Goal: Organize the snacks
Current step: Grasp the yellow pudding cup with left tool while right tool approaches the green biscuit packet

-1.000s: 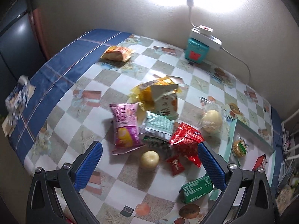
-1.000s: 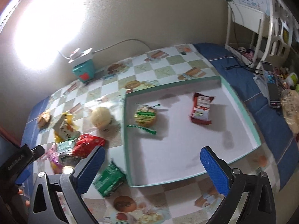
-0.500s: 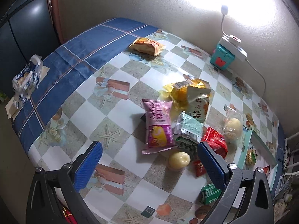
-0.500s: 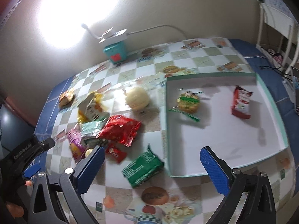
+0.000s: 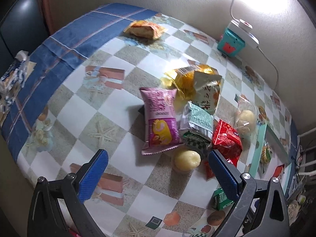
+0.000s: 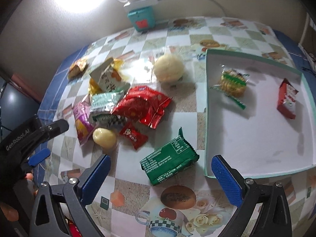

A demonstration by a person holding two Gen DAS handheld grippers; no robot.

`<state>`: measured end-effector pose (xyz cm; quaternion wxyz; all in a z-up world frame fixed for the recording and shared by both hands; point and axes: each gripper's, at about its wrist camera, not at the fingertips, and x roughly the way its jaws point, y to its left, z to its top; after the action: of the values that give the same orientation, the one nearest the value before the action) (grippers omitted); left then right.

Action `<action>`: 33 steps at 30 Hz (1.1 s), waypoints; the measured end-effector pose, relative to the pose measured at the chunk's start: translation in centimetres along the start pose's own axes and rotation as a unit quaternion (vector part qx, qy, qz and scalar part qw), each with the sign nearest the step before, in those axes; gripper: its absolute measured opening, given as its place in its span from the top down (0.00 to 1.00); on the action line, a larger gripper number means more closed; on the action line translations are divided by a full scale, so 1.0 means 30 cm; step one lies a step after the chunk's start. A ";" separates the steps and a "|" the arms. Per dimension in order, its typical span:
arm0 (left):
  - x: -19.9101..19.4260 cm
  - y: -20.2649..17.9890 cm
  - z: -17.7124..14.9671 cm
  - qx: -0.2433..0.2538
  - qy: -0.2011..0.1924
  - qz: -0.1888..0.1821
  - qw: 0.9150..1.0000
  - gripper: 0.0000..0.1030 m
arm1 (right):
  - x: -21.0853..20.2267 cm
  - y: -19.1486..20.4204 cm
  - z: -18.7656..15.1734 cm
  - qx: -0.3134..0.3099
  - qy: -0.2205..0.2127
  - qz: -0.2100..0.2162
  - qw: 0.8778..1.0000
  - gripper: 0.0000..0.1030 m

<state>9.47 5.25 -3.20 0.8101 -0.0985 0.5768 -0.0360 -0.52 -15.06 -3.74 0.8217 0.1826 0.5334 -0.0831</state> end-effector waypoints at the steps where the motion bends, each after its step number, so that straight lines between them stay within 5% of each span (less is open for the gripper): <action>1: 0.012 -0.004 -0.001 0.003 0.007 -0.003 1.000 0.02 | 0.013 0.001 0.000 -0.004 0.007 -0.001 1.000 0.00; 23: 0.162 -0.106 -0.031 0.044 0.079 -0.019 0.996 0.03 | 0.106 0.014 0.019 -0.049 0.042 0.028 0.998 0.11; 33: 0.205 -0.123 -0.032 0.042 0.095 -0.028 0.994 0.28 | 0.120 0.020 0.021 -0.056 0.047 0.030 0.997 0.12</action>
<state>10.81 0.48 -8.47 0.7536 -0.0763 0.6463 -0.0924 1.72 -14.54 -6.65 0.8069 0.1558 0.5694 -0.0192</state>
